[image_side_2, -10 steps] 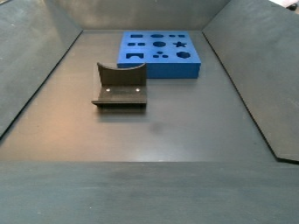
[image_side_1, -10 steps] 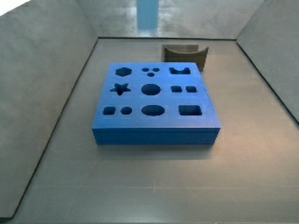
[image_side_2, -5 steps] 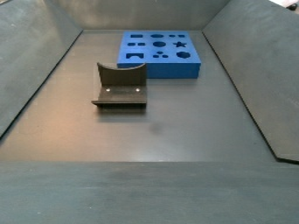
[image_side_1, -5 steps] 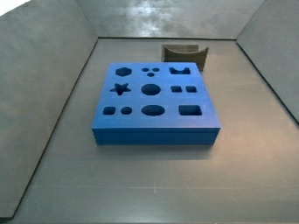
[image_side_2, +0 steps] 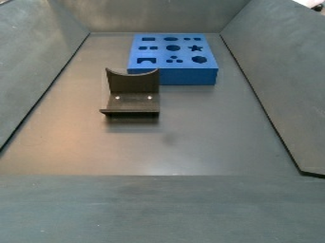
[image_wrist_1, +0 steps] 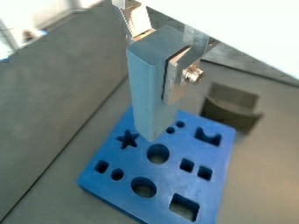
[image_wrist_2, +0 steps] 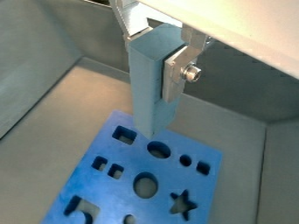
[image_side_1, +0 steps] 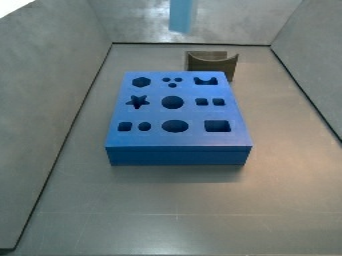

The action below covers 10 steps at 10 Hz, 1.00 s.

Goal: Insert the rectangle object.

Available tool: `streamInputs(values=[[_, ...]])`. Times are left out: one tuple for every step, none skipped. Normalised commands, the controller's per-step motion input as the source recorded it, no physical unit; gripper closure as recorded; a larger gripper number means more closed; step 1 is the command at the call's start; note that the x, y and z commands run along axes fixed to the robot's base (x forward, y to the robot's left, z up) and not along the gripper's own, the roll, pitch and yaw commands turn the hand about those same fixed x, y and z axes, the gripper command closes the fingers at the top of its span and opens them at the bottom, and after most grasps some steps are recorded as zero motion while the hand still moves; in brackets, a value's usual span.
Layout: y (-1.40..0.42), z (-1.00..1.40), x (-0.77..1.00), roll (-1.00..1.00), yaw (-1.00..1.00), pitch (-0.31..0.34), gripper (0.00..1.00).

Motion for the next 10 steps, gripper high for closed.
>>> streamInputs(values=[[0.06,-0.5,0.18,-0.02,-0.95,0.0,1.0],[0.07,-0.52,0.17,-0.02,-0.96,0.0,1.0],[0.07,-0.52,0.17,-0.02,-0.96,0.0,1.0],[0.07,-0.51,0.17,-0.02,-0.95,0.0,1.0],[0.07,-0.51,0.18,-0.02,-0.95,0.0,1.0],[0.07,-0.54,0.18,-0.01,-0.95,0.0,1.0],[0.07,-0.57,0.16,0.0,-0.97,0.0,1.0],[0.0,-0.53,0.17,-0.03,-0.92,0.0,1.0],[-0.13,-0.48,0.23,-0.03,-0.75,0.0,1.0],[-0.19,-0.46,0.24,-0.04,-0.69,0.0,1.0]])
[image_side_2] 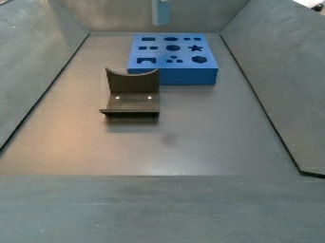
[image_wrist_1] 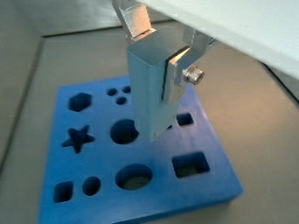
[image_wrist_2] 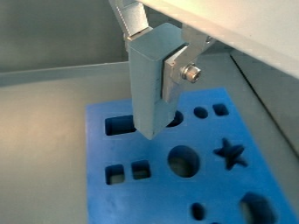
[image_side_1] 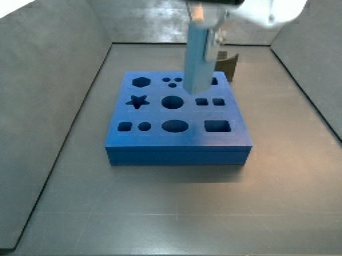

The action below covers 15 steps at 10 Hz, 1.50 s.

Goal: Insert the rectangle object.

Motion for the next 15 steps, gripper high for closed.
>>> streamInputs(values=[[-0.2,-0.43,0.17,-0.03,-0.72,-0.007,1.0],[-0.19,-0.41,0.06,-0.04,-0.8,-0.016,1.0],[-0.19,-0.34,0.0,-0.04,-0.89,-0.027,1.0],[-0.19,-0.33,0.0,-0.04,-0.9,-0.027,1.0],[-0.19,-0.33,0.0,-0.04,-0.9,-0.027,1.0],[-0.19,-0.33,0.0,-0.04,-0.89,-0.024,1.0],[-0.19,-0.51,0.22,-0.02,-0.71,0.0,1.0],[-0.18,-0.67,0.52,0.0,-0.52,0.0,1.0],[-0.16,-0.61,0.47,0.0,-0.58,0.0,1.0],[-0.14,-0.57,0.49,0.01,-0.55,0.0,1.0],[-0.12,-0.58,0.54,0.06,-0.47,0.0,1.0],[-0.03,-0.55,0.56,0.12,-0.44,0.026,1.0],[0.13,-0.44,0.52,0.18,-0.42,0.11,1.0],[0.16,-0.55,0.4,0.16,-0.19,0.091,1.0],[0.08,-0.53,0.42,0.16,-0.13,0.077,1.0]])
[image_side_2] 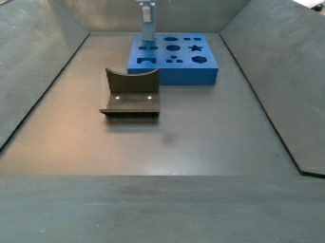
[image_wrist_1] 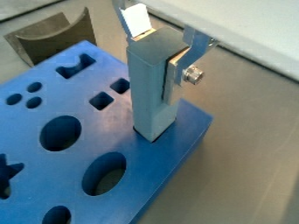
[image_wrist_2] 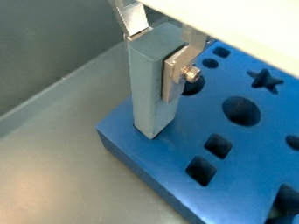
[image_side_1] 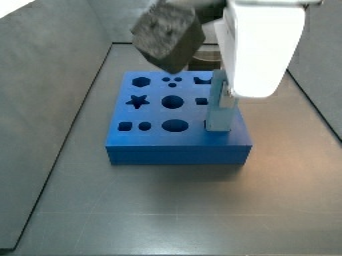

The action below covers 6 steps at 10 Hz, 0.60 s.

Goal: Insert the rectangle object.

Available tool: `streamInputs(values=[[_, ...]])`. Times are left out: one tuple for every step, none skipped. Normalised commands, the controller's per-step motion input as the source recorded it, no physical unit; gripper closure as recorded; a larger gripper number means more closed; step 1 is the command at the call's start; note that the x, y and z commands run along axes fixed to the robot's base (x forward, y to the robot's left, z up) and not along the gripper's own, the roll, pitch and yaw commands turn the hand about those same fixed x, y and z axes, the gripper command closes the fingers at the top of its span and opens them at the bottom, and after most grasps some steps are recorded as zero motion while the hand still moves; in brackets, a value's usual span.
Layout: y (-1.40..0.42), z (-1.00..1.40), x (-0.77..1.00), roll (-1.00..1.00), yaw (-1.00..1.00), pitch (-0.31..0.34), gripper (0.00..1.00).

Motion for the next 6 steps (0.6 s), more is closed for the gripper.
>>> streamInputs(values=[[0.0,-0.58,0.35,0.14,-0.13,0.06,1.0],[-0.02,-0.73,0.17,0.1,-0.07,0.013,1.0],[-0.06,-0.85,0.04,0.08,0.0,0.0,1.0],[0.0,-0.57,0.0,0.0,0.06,-0.043,1.0],[0.0,-0.05,0.0,-0.05,0.0,0.0,1.0],[0.0,0.0,0.0,0.0,0.0,0.0,1.0]])
